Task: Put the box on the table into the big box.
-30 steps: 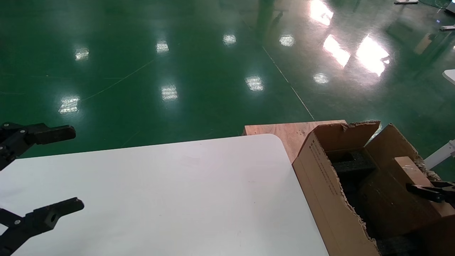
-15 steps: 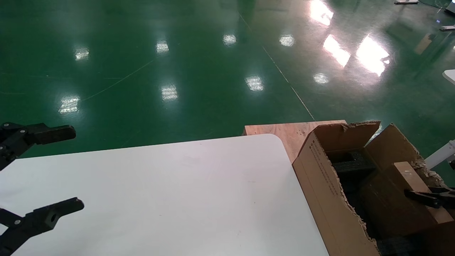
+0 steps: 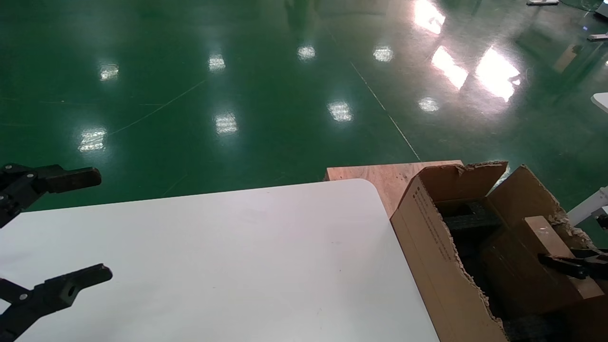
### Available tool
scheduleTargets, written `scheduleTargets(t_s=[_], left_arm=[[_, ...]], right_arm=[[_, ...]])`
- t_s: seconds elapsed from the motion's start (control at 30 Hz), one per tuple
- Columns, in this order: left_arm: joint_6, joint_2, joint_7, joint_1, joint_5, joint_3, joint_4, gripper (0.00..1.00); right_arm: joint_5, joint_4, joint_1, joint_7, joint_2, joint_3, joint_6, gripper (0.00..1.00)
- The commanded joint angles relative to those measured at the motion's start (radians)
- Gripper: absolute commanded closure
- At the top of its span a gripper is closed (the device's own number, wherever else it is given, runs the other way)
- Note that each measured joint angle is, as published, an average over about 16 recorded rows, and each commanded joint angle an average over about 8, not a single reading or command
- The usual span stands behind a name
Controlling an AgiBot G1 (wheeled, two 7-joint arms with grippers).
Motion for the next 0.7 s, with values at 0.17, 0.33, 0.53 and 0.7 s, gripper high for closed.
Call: scheduleTargets(t_s=[0.17,0.33,0.53,0.7], left_arm=[[0.000,0.000,0.000,0.000,0.000,0.000,0.000,0.00],[0.000,0.000,0.000,0.000,0.000,0.000,0.000,0.00],[0.000,0.000,0.000,0.000,0.000,0.000,0.000,0.00],[0.000,0.000,0.000,0.000,0.000,0.000,0.000,0.00]], right_arm=[[-0.002,0.000,0.000,0.000,0.001,0.000,0.000,0.00],[-0.003,0.001,0.001,0.001,0.001,0.001,0.000,0.00],[-0.003,0.001,0.001,0.002,0.001,0.002,0.000,0.00],[-0.008,0.020,0.025,-0.023,-0.004,0.024,0.006,0.00]])
